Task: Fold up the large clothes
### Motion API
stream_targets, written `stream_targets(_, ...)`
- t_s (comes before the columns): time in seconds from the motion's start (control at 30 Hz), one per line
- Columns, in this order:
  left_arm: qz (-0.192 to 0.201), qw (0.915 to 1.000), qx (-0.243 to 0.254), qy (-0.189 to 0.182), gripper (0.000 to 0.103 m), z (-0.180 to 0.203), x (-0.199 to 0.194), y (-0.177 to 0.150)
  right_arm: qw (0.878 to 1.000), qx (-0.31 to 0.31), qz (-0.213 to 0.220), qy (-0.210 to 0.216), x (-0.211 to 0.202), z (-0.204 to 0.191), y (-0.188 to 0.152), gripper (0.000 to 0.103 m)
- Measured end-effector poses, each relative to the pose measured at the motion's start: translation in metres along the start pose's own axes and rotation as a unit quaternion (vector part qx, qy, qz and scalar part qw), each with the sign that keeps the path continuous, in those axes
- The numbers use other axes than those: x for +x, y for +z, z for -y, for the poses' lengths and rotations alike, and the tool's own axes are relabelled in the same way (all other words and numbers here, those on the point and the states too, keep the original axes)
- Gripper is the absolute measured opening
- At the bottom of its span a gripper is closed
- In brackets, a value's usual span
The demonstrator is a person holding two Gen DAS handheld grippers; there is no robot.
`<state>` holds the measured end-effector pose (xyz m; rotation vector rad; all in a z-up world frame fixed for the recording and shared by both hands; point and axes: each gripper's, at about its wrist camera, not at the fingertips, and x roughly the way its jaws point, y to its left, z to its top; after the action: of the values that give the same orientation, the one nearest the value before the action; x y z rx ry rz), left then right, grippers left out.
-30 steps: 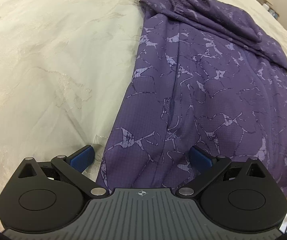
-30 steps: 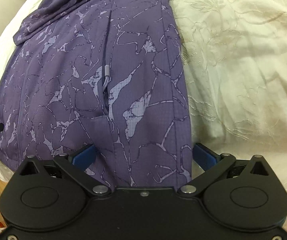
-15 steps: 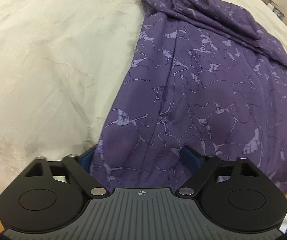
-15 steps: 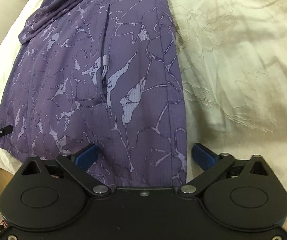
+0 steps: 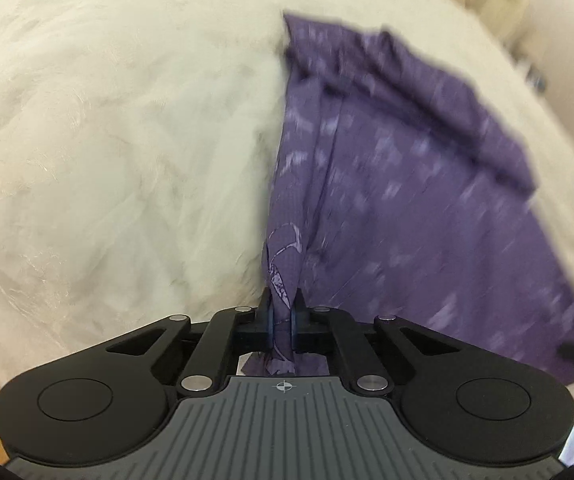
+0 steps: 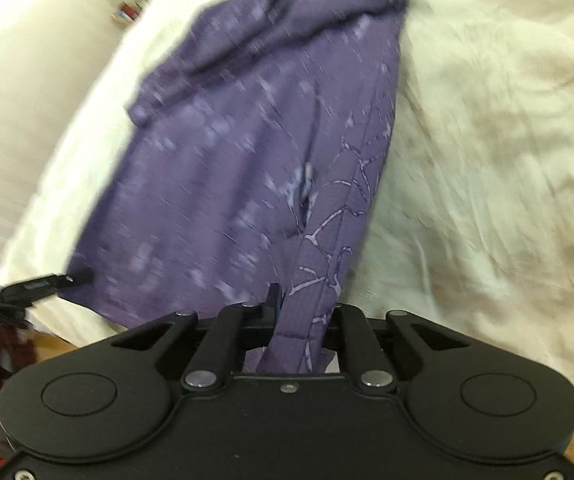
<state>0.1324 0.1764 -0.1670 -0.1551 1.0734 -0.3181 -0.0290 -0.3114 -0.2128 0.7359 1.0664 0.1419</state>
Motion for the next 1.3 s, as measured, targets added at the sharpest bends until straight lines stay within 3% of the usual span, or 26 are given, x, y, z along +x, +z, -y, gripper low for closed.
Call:
stream_targets(0.13, 0.044, 0.9949, -0.071, -0.057, 0.006, -0.008, -0.026, 0.022, 0.998, 0.017, 0.043, 0.03, -0.025, -0.009, 0.019, 0.015)
stream_targets(0.27, 0.087, 0.9872, -0.098, -0.091, 0.006, -0.007, -0.043, 0.052, 0.993, 0.04, 0.1, 0.042, -0.046, -0.016, 0.046, 0.014)
stream_targets(0.5, 0.152, 0.962, -0.162, -0.158, 0.007, 0.0, -0.038, 0.12, 0.966, 0.122, 0.223, 0.051, -0.065, -0.013, 0.099, 0.013)
stream_targets(0.63, 0.167, 0.9639, -0.127, -0.164, 0.007, 0.022, -0.018, 0.167, 0.962, 0.117, 0.248, 0.018, -0.054, -0.027, 0.138, 0.013)
stream_targets(0.93, 0.155, 0.966, -0.116, -0.171, 0.007, 0.036, 0.035, 0.25, 0.956, 0.105, 0.271, -0.05, -0.035, -0.039, 0.221, 0.013)
stream_targets(1.07, 0.148, 0.9674, -0.117, -0.169, 0.007, 0.034, 0.053, 0.271, 0.952, 0.108, 0.276, -0.073, -0.024, -0.036, 0.252, 0.013)
stream_targets(1.3, 0.136, 0.9703, -0.138, -0.145, 0.007, 0.033, 0.085, 0.286, 0.961, 0.087, 0.242, -0.099, 0.005, -0.028, 0.3, 0.013)
